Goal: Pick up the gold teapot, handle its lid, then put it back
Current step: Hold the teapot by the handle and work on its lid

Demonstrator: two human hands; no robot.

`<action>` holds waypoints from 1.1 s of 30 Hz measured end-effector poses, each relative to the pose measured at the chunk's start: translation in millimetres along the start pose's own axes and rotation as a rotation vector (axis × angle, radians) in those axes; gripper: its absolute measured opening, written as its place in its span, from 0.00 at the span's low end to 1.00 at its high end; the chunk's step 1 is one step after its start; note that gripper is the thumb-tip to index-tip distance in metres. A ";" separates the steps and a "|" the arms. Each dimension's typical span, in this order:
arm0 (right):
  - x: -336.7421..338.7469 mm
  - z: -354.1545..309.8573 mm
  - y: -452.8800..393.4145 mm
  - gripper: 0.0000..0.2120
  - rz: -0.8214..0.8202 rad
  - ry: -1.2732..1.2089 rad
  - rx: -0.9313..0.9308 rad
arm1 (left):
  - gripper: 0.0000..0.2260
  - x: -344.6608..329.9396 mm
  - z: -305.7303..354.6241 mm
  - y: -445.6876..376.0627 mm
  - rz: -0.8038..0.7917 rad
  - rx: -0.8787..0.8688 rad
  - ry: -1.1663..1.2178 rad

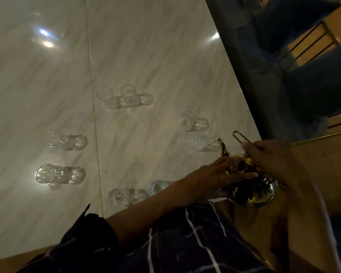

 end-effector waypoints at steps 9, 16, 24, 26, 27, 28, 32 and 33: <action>-1.5 -3.0 1.9 0.19 -0.002 -0.035 -0.034 | 0.33 5.5 -0.1 -0.6 0.000 0.002 0.029; -1.8 -5.2 2.9 0.18 -0.013 -0.041 -0.053 | 0.36 4.2 -1.5 -0.9 -0.023 0.016 0.016; 0.1 -0.9 0.8 0.18 0.000 -0.091 -0.076 | 0.36 6.2 -2.6 -3.4 -0.024 0.022 0.028; 1.0 -1.4 0.6 0.17 0.002 -0.093 -0.077 | 0.36 6.6 -2.3 -4.4 -0.020 0.026 0.036; 1.9 -2.7 0.9 0.17 0.006 -0.088 -0.072 | 0.36 6.4 -2.7 -4.7 -0.022 0.029 0.038; 2.6 -4.8 1.5 0.17 0.008 -0.075 -0.064 | 0.36 5.9 -3.2 -5.3 -0.026 0.032 0.032; 1.1 -10.0 1.8 0.17 -0.004 -0.029 -0.048 | 0.35 4.6 -4.8 -5.2 -0.024 0.030 0.014; 0.4 -9.4 1.1 0.17 -0.003 -0.028 -0.052 | 0.36 4.7 -4.6 -4.5 -0.022 0.027 0.015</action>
Point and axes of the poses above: each hand's wrist, its own y-axis away from the middle knuckle, its own x-axis out of the back of the hand, z = x × y, the point moved 9 cm from there along -y, towards the middle knuckle, and after that the axes turned 9 degrees about -y, right-handed, at the moved point
